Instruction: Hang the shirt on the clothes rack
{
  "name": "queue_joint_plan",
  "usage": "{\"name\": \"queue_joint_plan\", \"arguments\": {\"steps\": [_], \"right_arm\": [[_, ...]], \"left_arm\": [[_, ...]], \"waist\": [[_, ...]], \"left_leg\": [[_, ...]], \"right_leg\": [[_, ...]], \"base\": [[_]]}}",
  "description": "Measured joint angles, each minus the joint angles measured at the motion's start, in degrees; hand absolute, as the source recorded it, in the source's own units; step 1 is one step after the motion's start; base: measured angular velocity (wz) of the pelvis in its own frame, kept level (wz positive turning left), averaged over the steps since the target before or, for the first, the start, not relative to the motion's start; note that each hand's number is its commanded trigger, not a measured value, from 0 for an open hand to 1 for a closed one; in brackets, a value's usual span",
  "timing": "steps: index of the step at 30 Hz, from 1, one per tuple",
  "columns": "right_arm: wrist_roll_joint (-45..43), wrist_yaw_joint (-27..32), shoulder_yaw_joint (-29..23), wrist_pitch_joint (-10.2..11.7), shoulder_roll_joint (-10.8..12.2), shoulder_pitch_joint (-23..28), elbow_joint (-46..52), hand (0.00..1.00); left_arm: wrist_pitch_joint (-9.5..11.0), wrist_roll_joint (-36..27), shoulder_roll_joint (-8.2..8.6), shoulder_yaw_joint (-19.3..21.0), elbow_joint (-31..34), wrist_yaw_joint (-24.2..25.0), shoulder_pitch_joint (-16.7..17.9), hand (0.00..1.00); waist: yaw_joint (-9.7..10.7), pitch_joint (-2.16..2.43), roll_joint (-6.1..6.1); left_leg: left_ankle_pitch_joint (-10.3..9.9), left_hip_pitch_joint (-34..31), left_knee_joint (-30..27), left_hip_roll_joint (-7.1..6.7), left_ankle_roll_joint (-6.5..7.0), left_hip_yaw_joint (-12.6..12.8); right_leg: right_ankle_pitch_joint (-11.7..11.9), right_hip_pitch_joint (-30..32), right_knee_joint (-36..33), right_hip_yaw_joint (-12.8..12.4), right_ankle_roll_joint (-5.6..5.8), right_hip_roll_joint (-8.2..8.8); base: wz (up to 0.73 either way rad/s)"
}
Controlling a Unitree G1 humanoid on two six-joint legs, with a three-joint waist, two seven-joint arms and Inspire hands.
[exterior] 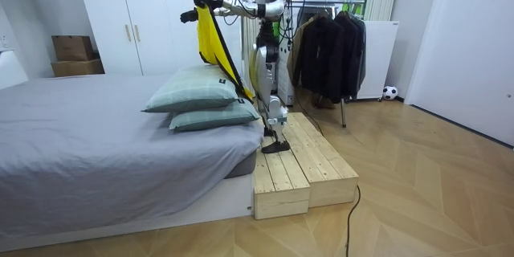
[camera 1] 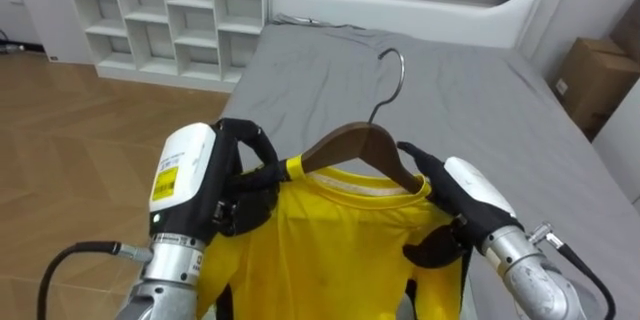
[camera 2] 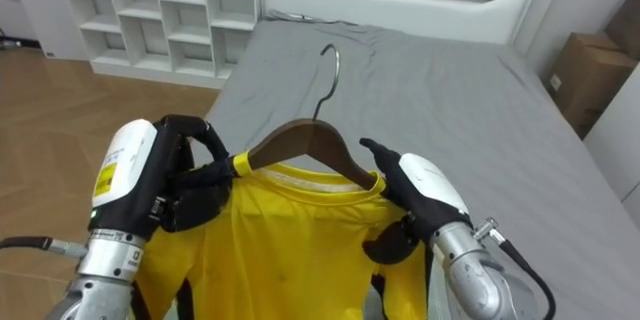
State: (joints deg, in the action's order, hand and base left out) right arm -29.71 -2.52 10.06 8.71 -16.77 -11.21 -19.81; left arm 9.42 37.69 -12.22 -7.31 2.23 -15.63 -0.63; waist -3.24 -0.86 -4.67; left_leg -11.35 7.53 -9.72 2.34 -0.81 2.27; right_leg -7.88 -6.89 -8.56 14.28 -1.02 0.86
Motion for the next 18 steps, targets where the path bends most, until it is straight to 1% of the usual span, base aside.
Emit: {"name": "queue_joint_plan", "arguments": {"steps": [5, 11, 16, 18], "right_arm": [[-1.4, 0.0, 0.0, 0.0, 0.0, 0.0, 0.0, 0.00], [-5.2, 0.3, 0.0, 0.0, 0.0, 0.0, 0.0, 0.00], [-11.1, 1.9, 0.0, -0.1, 0.0, 0.0, 0.0, 0.00], [-12.2, 2.4, 0.0, -0.2, 0.0, 0.0, 0.0, 0.00]], "left_arm": [[0.0, 0.1, 0.08, -0.9, 0.0, 0.0, 0.0, 1.00], [-0.2, 0.1, -0.10, -1.5, 0.0, 0.0, 0.0, 1.00], [-0.4, 0.1, -0.07, -1.8, 0.0, 0.2, 0.0, 1.00], [-0.5, 0.1, -0.06, -1.8, 0.0, 0.2, 0.0, 1.00]], "waist": [[0.0, 0.13, 0.14], [0.1, 0.14, 0.13], [0.0, 0.22, 0.01], [0.0, 0.25, -0.03]], "left_leg": [[0.0, 0.0, 0.0, 0.00, 0.00, 0.0], [0.0, 0.0, 0.0, 0.00, 0.01, 0.0], [0.0, 0.0, 0.0, 0.00, 0.01, 0.0], [0.0, 0.1, 0.0, 0.00, 0.01, 0.0]], "right_leg": [[0.0, 0.0, 0.0, -0.1, 0.03, -0.02], [0.0, 0.1, 0.0, -0.1, 0.03, -0.05], [0.0, 0.1, -0.1, -0.2, 0.03, -0.04], [0.0, 0.1, -0.1, -0.2, 0.03, -0.04]], "base": [[0.00], [0.00], [0.00], [0.00]]}}
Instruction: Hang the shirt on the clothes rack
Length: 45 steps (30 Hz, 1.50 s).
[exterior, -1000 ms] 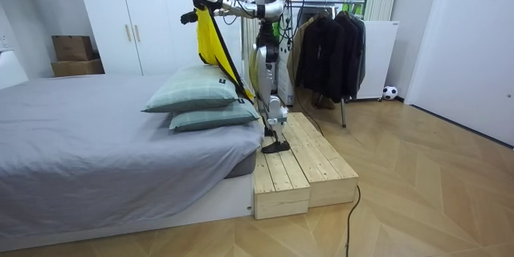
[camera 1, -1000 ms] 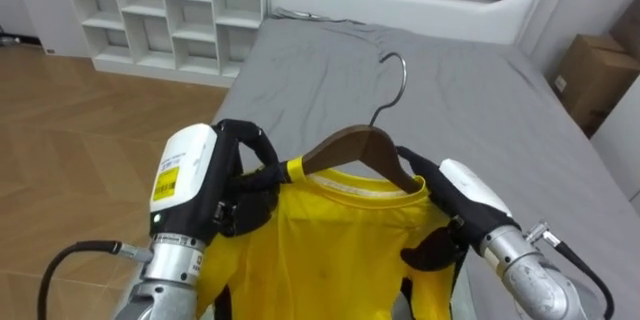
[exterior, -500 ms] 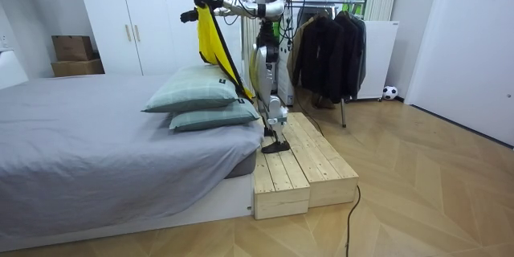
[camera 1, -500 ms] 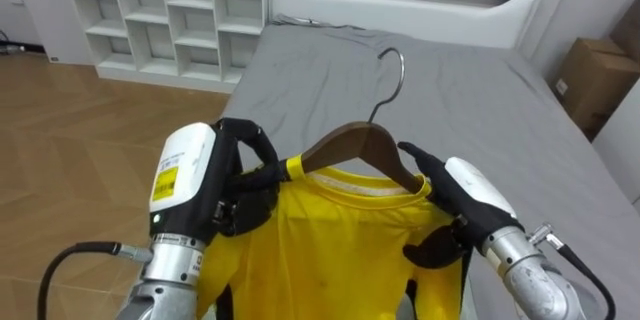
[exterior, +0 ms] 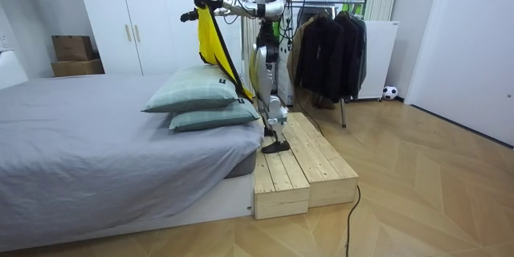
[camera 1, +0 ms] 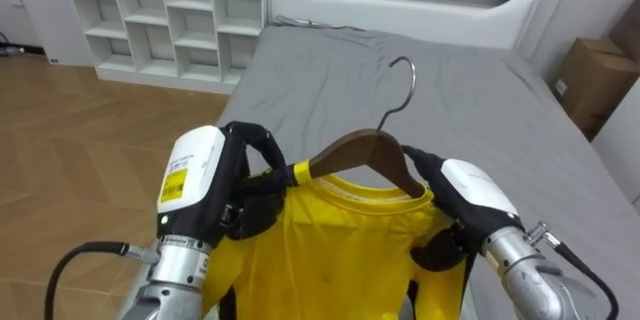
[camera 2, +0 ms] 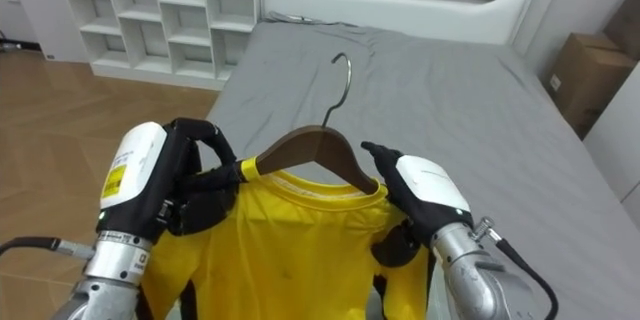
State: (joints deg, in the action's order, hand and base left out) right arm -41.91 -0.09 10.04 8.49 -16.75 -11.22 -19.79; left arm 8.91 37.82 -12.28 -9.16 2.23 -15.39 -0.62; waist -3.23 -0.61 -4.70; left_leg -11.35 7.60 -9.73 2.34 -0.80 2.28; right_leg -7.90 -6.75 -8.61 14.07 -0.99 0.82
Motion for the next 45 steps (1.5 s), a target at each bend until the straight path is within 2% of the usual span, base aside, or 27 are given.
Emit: {"name": "queue_joint_plan", "arguments": {"steps": [6, 17, 27, 28, 29, 30, 35, 39, 45], "right_arm": [[-1.4, 2.6, 1.1, -0.9, 0.0, 0.0, -0.1, 0.00], [-1.4, 7.0, 2.5, -1.0, 0.0, 0.0, -1.4, 0.00], [-1.3, 7.3, 2.5, -1.0, 0.0, 0.0, -1.6, 0.01], [-1.3, 7.3, 2.6, -1.1, 0.0, 0.0, -1.6, 0.14], [-1.3, 7.3, 2.6, -1.1, 0.0, 0.0, -1.6, 0.70], [-1.3, 7.0, 2.5, -1.1, 0.0, 0.0, -1.6, 1.00], [-1.3, 5.9, 2.6, -2.3, 0.3, 0.0, -1.5, 1.00], [-1.2, 4.2, 2.6, -3.4, 0.7, 0.0, -1.5, 1.00], [-1.1, 3.6, 2.4, -4.5, 0.7, 0.0, -1.5, 1.00]], "left_arm": [[-0.1, -0.1, 0.04, -0.2, 0.0, 0.1, 0.0, 1.00], [-0.1, -0.1, 0.07, -0.2, 0.0, 0.1, 0.0, 1.00], [-0.1, -0.1, 0.05, -0.3, 0.0, 0.1, 0.0, 1.00], [-0.1, -0.1, 0.05, -0.3, 0.0, 0.1, 0.0, 1.00], [-0.1, -0.1, 0.05, -0.3, 0.0, 0.1, 0.0, 1.00], [-0.1, -0.1, 0.05, -0.3, 0.0, 0.1, 0.0, 1.00], [-0.4, -0.1, 0.00, -0.7, 0.0, 0.2, 0.0, 1.00], [-1.5, 0.0, -0.01, -1.2, 0.0, 0.7, 0.0, 1.00], [-1.7, -0.1, -0.04, -1.1, 0.0, 0.8, 0.0, 1.00]], "waist": [[-0.2, 0.04, -0.06], [-0.3, 0.03, -0.05], [-0.2, 0.03, -0.05], [-0.2, 0.03, -0.06], [-0.2, 0.02, -0.06], [-0.2, 0.02, -0.07], [-0.2, 0.05, -0.13], [-0.2, 0.11, -0.22], [-0.3, 0.11, -0.25]], "left_leg": [[0.0, 0.1, 0.0, 0.04, 0.00, 0.2], [0.0, 0.1, 0.0, 0.04, 0.00, 0.3], [0.0, 0.0, 0.2, 0.04, 0.00, 0.7], [0.0, 0.1, 0.2, 0.04, 0.00, 0.7], [0.0, 0.1, 0.2, 0.04, 0.00, 0.7], [0.0, 0.1, 0.2, 0.03, 0.00, 0.7], [0.0, 0.1, 0.2, 0.03, 0.00, 0.7], [0.0, 0.0, 0.2, 0.03, 0.00, 0.7], [0.0, 0.0, 0.2, 0.03, 0.00, 0.7]], "right_leg": [[0.0, 0.0, -0.1, -0.5, -0.01, -0.08], [0.0, 0.0, 0.0, -0.6, -0.01, -0.11], [0.0, 0.4, 0.0, -0.9, -0.01, -0.11], [0.0, 0.4, 0.0, -1.0, -0.01, -0.11], [0.0, 0.4, 0.0, -1.0, -0.01, -0.11], [0.0, 0.4, 0.0, -1.0, -0.01, -0.10], [0.0, 0.6, 0.0, -0.9, -0.01, -0.09], [0.0, 0.7, -0.2, -1.0, -0.01, -0.07], [0.0, 0.8, -0.1, -1.0, -0.01, -0.07]], "base": [[-0.02], [0.00], [0.00], [0.00], [0.00], [0.00], [0.00], [0.00], [0.00]]}}
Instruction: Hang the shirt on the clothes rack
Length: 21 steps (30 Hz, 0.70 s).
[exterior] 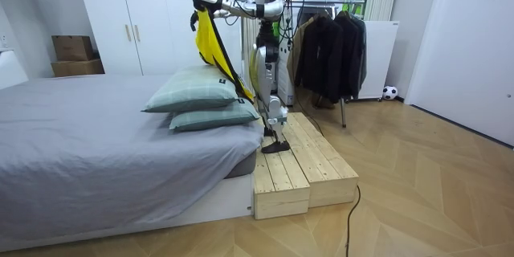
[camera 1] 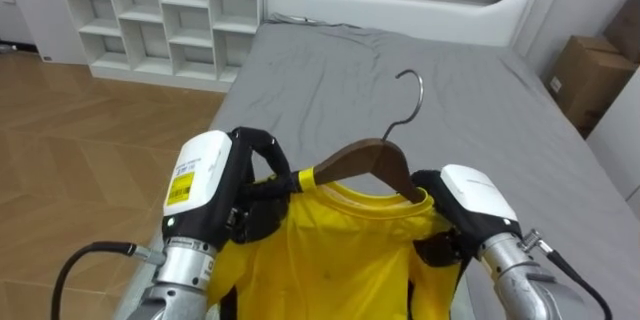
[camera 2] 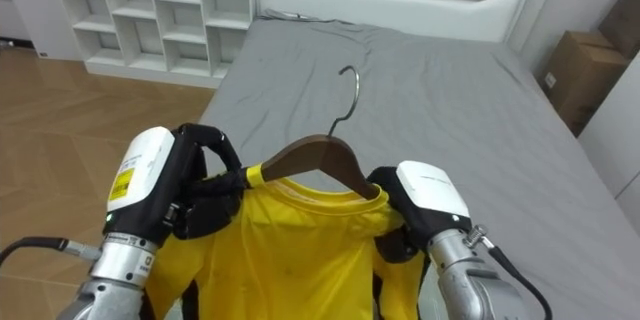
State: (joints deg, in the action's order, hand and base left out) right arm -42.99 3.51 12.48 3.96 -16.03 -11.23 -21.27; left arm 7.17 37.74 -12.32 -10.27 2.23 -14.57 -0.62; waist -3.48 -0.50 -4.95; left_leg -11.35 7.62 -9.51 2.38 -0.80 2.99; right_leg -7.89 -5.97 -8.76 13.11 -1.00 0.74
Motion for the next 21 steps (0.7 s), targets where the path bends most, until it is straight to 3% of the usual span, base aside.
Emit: {"name": "queue_joint_plan", "arguments": {"steps": [8, 21], "right_arm": [[0.2, -0.6, 0.0, -0.3, 0.0, 0.0, 0.1, 1.00], [0.5, -1.2, 0.3, 1.4, 0.2, 0.0, 1.3, 1.00]], "left_arm": [[-0.3, 0.0, -0.09, 0.0, 0.0, 0.0, 0.0, 1.00], [-0.7, -0.1, 0.14, -0.1, 0.0, 0.0, 0.0, 1.00]], "waist": [[0.0, 0.00, -0.01], [0.1, -0.02, -0.04]], "left_leg": [[0.0, -0.1, 0.0, 0.00, 0.00, 0.0], [0.0, -0.1, 0.0, 0.00, 0.00, 0.0]], "right_leg": [[0.0, 0.1, 0.0, 0.0, 0.00, 0.01], [0.0, 0.1, 0.0, 0.0, 0.00, 0.02]], "base": [[0.00], [0.00]]}}
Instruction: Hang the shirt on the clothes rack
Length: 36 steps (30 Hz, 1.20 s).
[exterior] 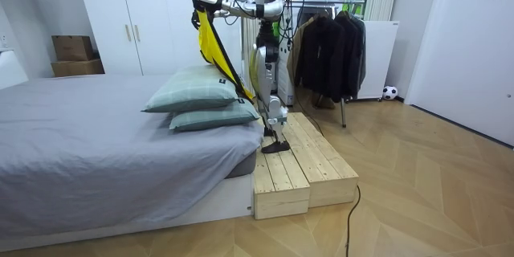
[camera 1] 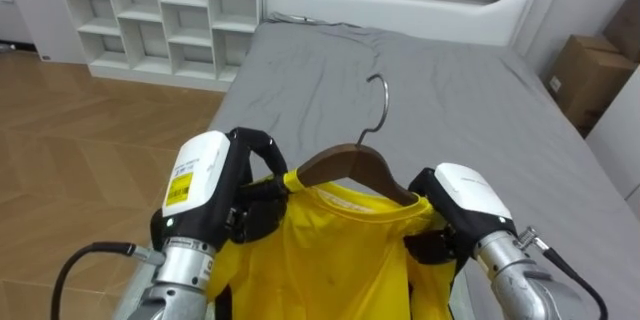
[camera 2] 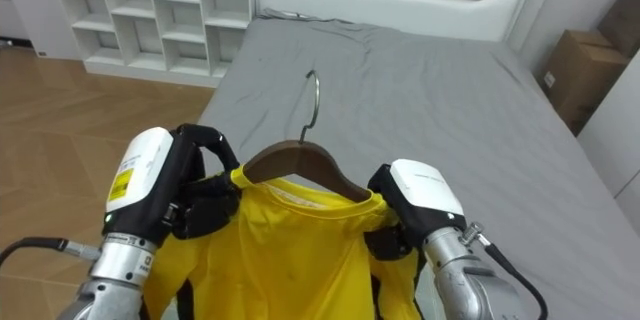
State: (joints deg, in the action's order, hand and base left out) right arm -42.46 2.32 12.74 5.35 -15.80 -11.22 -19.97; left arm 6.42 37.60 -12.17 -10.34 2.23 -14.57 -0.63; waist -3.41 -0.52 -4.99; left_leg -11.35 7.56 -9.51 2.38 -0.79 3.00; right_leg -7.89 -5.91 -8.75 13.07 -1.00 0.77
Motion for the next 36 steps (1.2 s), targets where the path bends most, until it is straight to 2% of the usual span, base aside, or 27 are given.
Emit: {"name": "queue_joint_plan", "arguments": {"steps": [11, 12, 13, 14, 22, 32, 35, 36], "right_arm": [[0.0, 0.0, 0.0, 0.0, 0.0, 0.0, 0.0, 1.00], [0.0, 0.0, 0.1, 0.0, 0.0, 0.0, 0.0, 1.00], [0.0, 0.0, 0.1, 0.1, 0.1, 0.0, 0.0, 1.00], [0.1, 0.0, 0.1, 0.2, 0.2, 0.0, 0.0, 1.00], [0.3, -1.9, 1.7, 0.1, 0.4, 0.0, 0.0, 1.00], [2.2, -6.0, 1.8, 0.1, 0.1, 0.0, -0.3, 1.00], [3.2, -6.3, 1.8, 0.5, 0.1, 0.0, -1.4, 1.00], [4.1, -6.3, 1.8, 0.5, 0.1, 0.0, -2.0, 1.00]], "left_arm": [[0.0, 0.0, 0.03, 0.0, 0.0, 0.0, 0.0, 1.00], [0.0, 0.0, 0.06, 0.0, 0.0, 0.0, 0.0, 0.91], [0.0, 0.0, 0.08, 0.0, 0.0, 0.0, 0.0, 0.22], [0.0, 0.0, 0.08, 0.0, 0.0, 0.0, 0.0, 0.00], [0.0, -0.7, 1.17, -0.3, 0.0, 0.3, -0.2, 0.00], [0.3, -2.2, 0.83, -0.6, 0.0, 1.8, -0.2, 0.00], [0.4, -2.2, 0.71, -0.6, -0.3, 1.8, -0.1, 0.00], [0.6, -2.5, 0.64, -0.6, -0.5, 1.8, -0.1, 0.00]], "waist": [[0.0, -0.01, -0.02], [0.0, -0.02, -0.02], [0.0, -0.02, -0.02], [0.0, -0.02, -0.02], [0.0, -0.03, -0.05], [0.1, -0.05, -0.04], [0.0, -0.11, -0.03], [0.0, -0.27, 0.00]], "left_leg": [[0.0, 0.0, 0.0, 0.00, 0.00, 0.0], [0.0, 0.0, 0.0, 0.00, 0.00, 0.0], [0.0, 0.0, 0.0, 0.00, 0.00, 0.0], [0.0, 0.0, 0.0, 0.00, 0.00, 0.0], [0.0, 0.0, 0.0, -0.01, 0.00, 0.0], [0.0, 0.0, 0.0, -0.02, 0.00, 0.0], [0.0, 0.0, 0.1, -0.02, 0.00, 0.0], [0.0, 0.1, 0.1, -0.03, 0.00, 0.0]], "right_leg": [[0.0, 0.0, 0.0, 0.0, 0.00, -0.01], [0.0, 0.0, 0.0, 0.0, 0.00, -0.01], [0.0, 0.0, 0.1, 0.0, 0.00, -0.01], [0.0, 0.0, 0.1, 0.0, 0.00, -0.02], [0.0, -0.1, 0.1, 0.0, 0.00, 0.01], [0.0, -0.1, 0.1, 0.0, 0.01, 0.02], [0.0, -0.3, 0.1, 0.0, 0.01, 0.03], [0.0, -0.4, 0.1, 0.1, 0.01, 0.04]], "base": [[0.00], [0.00], [0.00], [0.00], [0.00], [0.00], [0.00], [0.00]]}}
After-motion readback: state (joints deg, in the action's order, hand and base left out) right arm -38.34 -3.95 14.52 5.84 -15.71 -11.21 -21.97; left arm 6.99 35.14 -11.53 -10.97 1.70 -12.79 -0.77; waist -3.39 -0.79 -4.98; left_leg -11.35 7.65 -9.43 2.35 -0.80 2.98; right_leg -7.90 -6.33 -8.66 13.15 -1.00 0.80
